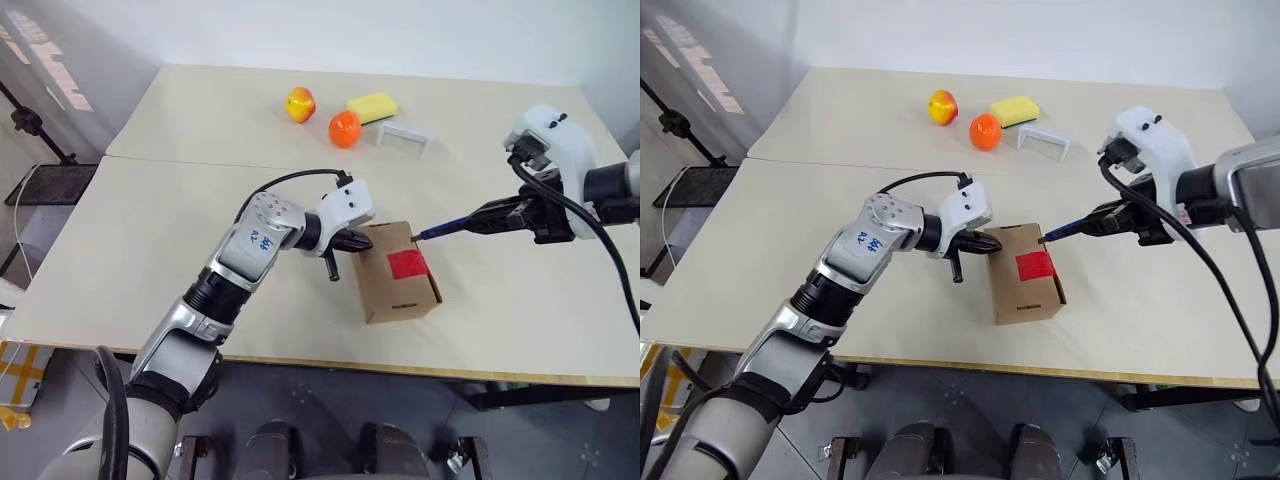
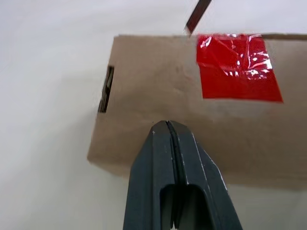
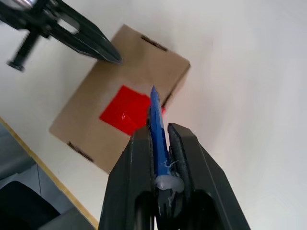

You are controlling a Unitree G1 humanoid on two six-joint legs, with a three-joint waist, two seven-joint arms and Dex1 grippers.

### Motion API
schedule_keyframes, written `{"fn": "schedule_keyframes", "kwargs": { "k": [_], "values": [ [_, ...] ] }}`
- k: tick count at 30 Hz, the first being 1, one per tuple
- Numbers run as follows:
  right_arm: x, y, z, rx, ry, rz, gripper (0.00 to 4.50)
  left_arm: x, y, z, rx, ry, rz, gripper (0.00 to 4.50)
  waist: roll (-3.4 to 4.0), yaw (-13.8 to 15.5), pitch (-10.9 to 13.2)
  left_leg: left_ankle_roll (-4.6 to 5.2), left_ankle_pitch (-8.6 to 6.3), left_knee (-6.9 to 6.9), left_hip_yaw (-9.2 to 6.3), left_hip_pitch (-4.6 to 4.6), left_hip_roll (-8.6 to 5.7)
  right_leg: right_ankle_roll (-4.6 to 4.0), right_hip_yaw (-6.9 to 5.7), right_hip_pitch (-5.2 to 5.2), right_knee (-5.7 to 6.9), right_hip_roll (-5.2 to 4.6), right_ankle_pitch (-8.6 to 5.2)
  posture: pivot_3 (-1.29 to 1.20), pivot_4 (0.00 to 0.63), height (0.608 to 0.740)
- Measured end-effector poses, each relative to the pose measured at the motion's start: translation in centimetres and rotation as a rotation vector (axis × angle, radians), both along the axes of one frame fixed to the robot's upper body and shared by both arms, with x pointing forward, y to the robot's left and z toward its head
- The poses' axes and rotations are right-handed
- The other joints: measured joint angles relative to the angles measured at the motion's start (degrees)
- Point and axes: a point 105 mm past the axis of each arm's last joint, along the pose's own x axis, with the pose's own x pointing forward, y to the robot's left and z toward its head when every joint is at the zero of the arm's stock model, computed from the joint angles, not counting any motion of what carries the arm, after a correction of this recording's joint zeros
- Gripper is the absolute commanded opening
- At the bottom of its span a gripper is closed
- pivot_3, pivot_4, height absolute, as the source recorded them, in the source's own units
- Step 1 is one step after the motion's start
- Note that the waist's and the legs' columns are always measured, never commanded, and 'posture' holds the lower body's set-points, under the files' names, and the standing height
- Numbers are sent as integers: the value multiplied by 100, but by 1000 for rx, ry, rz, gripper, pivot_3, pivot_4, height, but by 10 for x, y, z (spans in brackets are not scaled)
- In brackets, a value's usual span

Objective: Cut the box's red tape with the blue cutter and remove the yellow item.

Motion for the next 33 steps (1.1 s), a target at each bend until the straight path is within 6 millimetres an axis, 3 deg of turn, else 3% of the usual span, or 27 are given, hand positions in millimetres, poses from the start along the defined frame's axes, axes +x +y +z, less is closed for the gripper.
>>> {"fn": "schedule_keyframes", "kwargs": {
  "k": [6,33],
  "values": [
    [1,-7,-1,6,-4,-52,168,-1,6,2,18,17,11,0,0,-33,0,-1,0,-3,3,1,4,0,1,-2,0,2,0,0,150,740],
    [9,1,-16,35,27,-69,168,-9,6,0,16,45,15,0,0,-18,0,-1,0,-2,3,-2,3,1,1,-2,-3,2,0,0,150,740]
  ]
}}
